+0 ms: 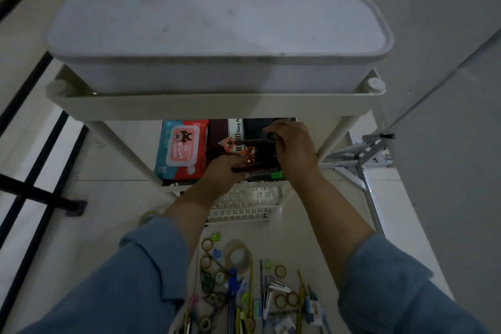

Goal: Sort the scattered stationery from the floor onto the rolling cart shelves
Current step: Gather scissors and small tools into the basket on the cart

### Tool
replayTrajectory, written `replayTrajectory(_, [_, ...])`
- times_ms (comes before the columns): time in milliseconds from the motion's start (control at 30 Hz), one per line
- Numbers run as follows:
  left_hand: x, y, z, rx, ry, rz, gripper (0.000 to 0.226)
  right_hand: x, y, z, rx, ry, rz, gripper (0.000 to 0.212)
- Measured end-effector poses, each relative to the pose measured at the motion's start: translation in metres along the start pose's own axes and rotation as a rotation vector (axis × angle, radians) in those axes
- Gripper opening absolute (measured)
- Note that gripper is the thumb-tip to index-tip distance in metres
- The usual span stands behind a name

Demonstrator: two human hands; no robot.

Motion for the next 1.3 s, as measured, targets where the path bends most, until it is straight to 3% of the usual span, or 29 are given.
replayTrajectory(200, [0.000, -0.007, -0.001, -0.072, 0.016, -0.014, 0.039, 0.005, -0.009, 0.001, 0.083, 0.124, -0.036, 0.032])
replayTrajectory(333, [0.000, -0.010, -0.002, -0.131, 0.085, -0.061, 0.038, 0.004, -0.011, -0.003, 0.046, 0.163, -0.042, 0.035])
replayTrajectory(667, [-0.008, -0.013, -0.005, -0.141, 0.178, -0.168, 0.040, -0.012, 0.015, 0.000, 0.051, 0.108, 0.154, 0.040])
replayTrajectory(900, [-0.014, -0.019, -0.004, -0.131, 0.152, -0.213, 0.038, -0.009, 0.006, -0.009, -0.217, 0.222, 0.113, 0.042])
replayTrajectory(1033, [-0.016, -0.024, -0.004, -0.161, 0.155, -0.228, 0.039, -0.013, 0.005, -0.013, -0.295, 0.168, 0.116, 0.041])
replayTrajectory(1167, [-0.016, -0.028, -0.003, -0.169, 0.140, -0.252, 0.036, -0.026, 0.001, -0.028, -0.340, 0.012, 0.282, 0.040])
replayTrajectory(1300, [-0.018, -0.030, 0.003, -0.171, 0.157, -0.242, 0.034, -0.027, -0.014, -0.024, -0.258, -0.149, 0.303, 0.032])
Point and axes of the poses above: each hand's wrist, its own y-axis towards the middle knuckle, its own x-axis out of the back of the hand, z = x × y, the point moved 2 cm from there along y, towards the middle knuckle, and after that the axes turned 8 degrees about y, right-handed, at the moved point
